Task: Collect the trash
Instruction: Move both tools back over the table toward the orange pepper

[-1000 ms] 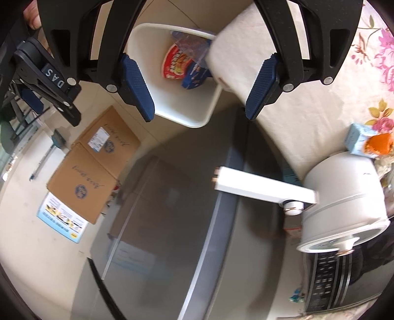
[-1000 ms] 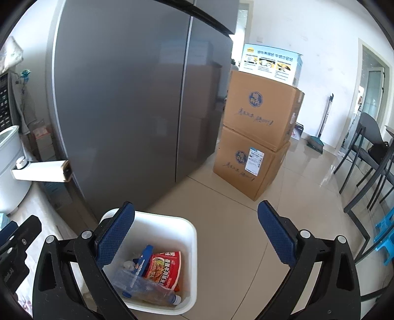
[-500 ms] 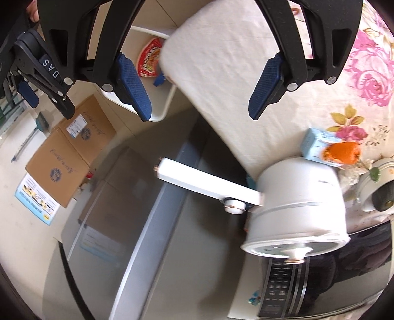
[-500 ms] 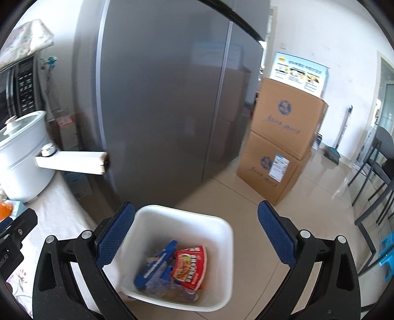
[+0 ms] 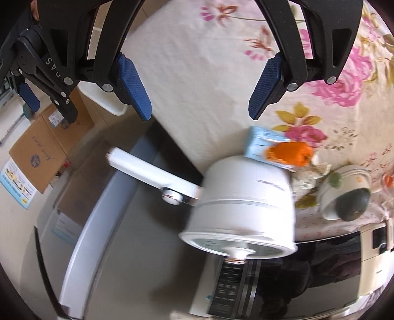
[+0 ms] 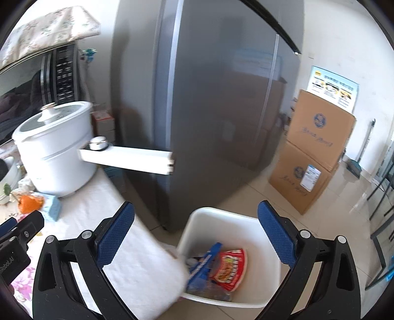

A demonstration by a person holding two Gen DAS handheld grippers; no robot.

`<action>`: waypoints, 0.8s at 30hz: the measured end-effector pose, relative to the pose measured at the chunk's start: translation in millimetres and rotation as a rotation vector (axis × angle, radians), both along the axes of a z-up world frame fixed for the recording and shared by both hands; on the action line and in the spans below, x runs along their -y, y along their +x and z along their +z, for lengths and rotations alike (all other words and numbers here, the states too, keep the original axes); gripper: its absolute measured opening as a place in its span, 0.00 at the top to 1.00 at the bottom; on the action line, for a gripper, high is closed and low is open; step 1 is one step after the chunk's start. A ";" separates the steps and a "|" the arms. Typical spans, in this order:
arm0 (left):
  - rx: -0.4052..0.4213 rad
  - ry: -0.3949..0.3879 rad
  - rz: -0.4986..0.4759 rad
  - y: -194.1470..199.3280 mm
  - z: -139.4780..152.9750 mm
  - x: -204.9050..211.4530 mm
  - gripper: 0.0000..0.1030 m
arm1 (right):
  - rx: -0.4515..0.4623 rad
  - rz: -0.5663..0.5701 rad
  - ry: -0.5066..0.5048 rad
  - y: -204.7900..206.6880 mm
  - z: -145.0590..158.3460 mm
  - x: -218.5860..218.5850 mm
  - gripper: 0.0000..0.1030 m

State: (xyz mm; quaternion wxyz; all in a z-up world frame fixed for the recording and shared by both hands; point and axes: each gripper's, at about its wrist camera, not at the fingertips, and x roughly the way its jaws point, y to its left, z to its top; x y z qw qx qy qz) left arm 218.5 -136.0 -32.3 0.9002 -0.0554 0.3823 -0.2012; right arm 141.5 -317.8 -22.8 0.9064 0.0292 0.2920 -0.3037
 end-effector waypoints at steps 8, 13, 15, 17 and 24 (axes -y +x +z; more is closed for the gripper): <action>-0.030 0.017 0.088 13.0 -5.4 -49.8 0.23 | -0.004 0.091 -0.005 21.0 -4.6 -44.2 0.07; -0.042 0.024 0.133 18.4 -7.3 -78.7 0.23 | -0.007 0.144 -0.009 34.5 -6.9 -71.3 0.07; -0.045 0.026 0.152 20.5 -7.8 -90.1 0.23 | -0.009 0.160 -0.008 39.3 -7.6 -80.4 0.07; -0.050 0.027 0.168 22.7 -9.2 -100.4 0.23 | -0.012 0.177 -0.002 44.5 -8.7 -89.3 0.07; -0.078 0.031 0.226 28.8 -15.4 -140.7 0.23 | -0.031 0.239 0.004 59.9 -15.1 -119.0 0.07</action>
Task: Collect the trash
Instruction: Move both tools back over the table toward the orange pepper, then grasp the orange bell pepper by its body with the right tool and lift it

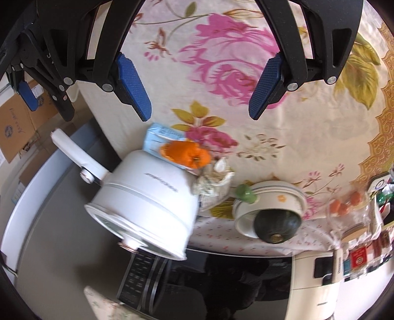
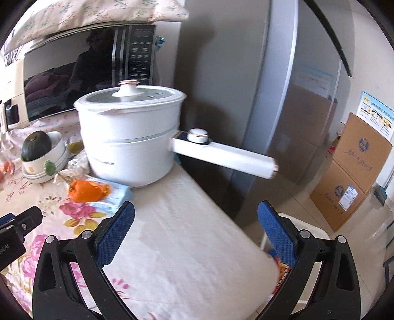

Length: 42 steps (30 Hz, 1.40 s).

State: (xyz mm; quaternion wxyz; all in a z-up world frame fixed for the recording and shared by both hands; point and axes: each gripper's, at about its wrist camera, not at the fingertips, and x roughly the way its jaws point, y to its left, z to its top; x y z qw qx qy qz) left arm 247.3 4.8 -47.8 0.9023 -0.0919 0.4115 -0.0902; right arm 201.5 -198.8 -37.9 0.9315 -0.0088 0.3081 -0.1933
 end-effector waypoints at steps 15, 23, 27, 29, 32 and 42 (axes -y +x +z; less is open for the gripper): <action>-0.072 -0.016 0.125 13.4 -15.8 -69.2 0.23 | -0.031 0.149 -0.041 25.4 -11.1 -59.9 0.07; -0.113 -0.053 0.213 18.2 -20.6 -108.9 0.23 | -0.111 0.291 -0.038 49.4 -27.8 -87.4 0.07; -0.096 -0.067 0.252 19.1 -14.2 -130.3 0.23 | -0.132 0.380 -0.112 61.6 -33.7 -108.0 0.07; -0.091 -0.090 0.270 19.8 -10.3 -141.5 0.23 | -0.151 0.450 -0.181 67.5 -39.4 -120.1 0.07; -0.079 -0.110 0.283 20.1 -4.3 -153.6 0.23 | -0.194 0.532 -0.333 77.2 -51.7 -136.1 0.07; -0.073 -0.143 0.235 20.5 3.8 -151.5 0.23 | -0.296 0.680 -0.520 115.4 -76.7 -163.4 0.08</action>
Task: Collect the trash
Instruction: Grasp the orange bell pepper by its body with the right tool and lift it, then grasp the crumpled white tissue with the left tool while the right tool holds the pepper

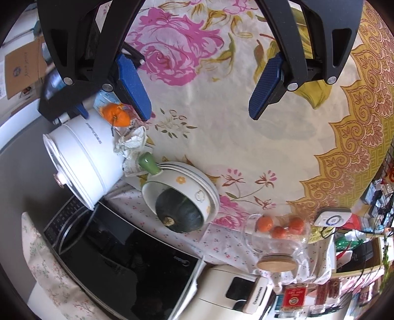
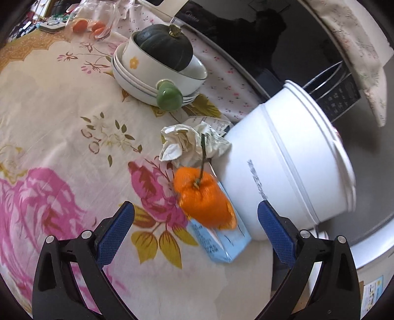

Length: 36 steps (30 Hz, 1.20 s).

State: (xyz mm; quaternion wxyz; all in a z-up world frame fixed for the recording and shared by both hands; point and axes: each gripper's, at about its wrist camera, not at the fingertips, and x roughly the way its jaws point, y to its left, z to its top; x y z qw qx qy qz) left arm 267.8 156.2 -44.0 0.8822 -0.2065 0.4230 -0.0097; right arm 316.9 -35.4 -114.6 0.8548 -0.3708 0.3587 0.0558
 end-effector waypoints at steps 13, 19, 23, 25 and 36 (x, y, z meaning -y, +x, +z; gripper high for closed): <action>0.006 -0.043 -0.027 0.6 5.7 6.4 0.23 | -0.116 -0.078 0.369 -43.5 19.4 30.3 0.75; -0.038 -0.083 -0.073 9.9 -2.0 26.5 0.23 | -0.129 -0.153 0.520 -89.5 34.1 66.3 0.76; -0.103 -0.151 -0.112 24.6 -18.0 54.4 0.23 | -0.086 -0.219 0.593 -115.7 49.9 96.6 0.76; -0.125 -0.172 -0.129 33.7 -25.6 74.1 0.23 | -0.064 -0.252 0.624 -127.0 58.7 114.5 0.75; -0.097 -0.004 -0.225 59.3 -50.2 221.3 0.21 | -0.012 -0.397 0.692 -146.9 63.1 198.8 0.75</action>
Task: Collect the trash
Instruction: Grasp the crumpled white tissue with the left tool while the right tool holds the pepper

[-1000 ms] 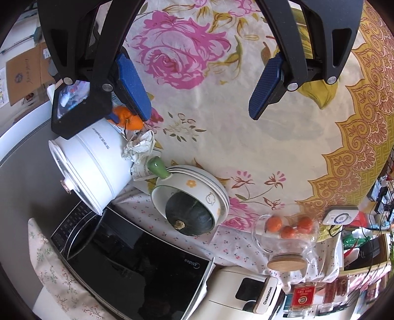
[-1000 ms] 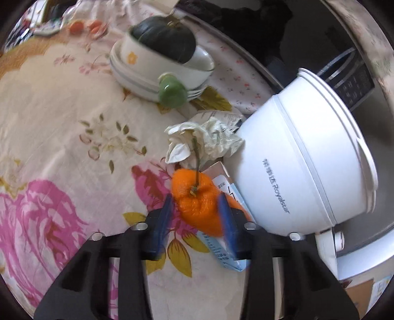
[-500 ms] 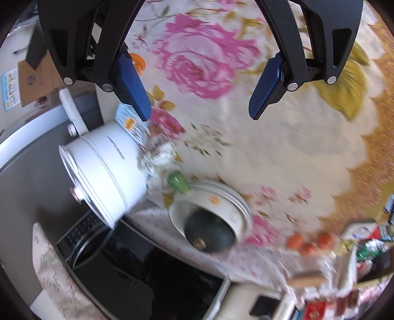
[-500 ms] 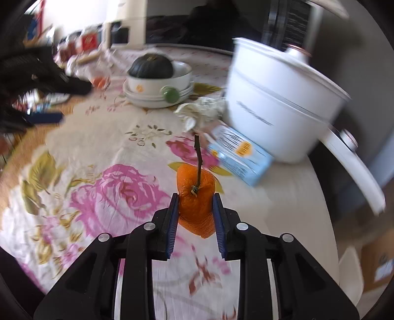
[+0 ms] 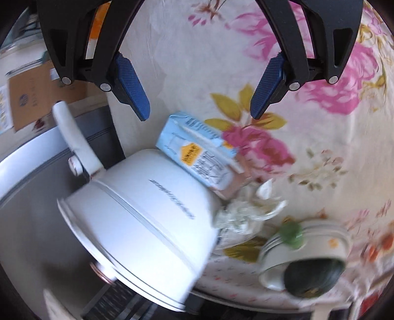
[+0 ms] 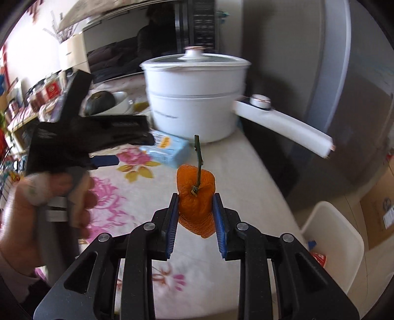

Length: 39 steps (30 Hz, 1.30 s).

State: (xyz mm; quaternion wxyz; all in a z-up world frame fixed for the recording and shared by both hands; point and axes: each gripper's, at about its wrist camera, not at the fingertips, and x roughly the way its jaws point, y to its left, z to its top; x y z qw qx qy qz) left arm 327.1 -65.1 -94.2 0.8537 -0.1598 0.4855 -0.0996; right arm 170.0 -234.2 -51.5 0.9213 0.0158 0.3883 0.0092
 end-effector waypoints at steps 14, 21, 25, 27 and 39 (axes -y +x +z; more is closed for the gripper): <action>0.054 0.320 0.186 11.2 -30.2 23.6 0.17 | 0.001 -0.043 0.051 -22.8 7.4 39.3 0.75; -0.057 0.169 0.333 -12.8 -19.4 -78.0 0.17 | 0.059 -0.010 0.093 -25.5 23.8 28.8 0.74; 0.000 0.177 0.174 -16.6 -13.6 -47.1 0.15 | 0.068 -0.003 0.101 -23.2 26.0 22.7 0.74; 0.035 0.235 0.042 -16.7 -13.8 -8.5 0.15 | 0.067 -0.010 0.095 -22.9 24.9 23.5 0.74; 0.106 0.220 -0.015 -0.6 -13.5 -43.6 0.15 | 0.077 -0.026 0.106 -21.3 26.3 28.7 0.74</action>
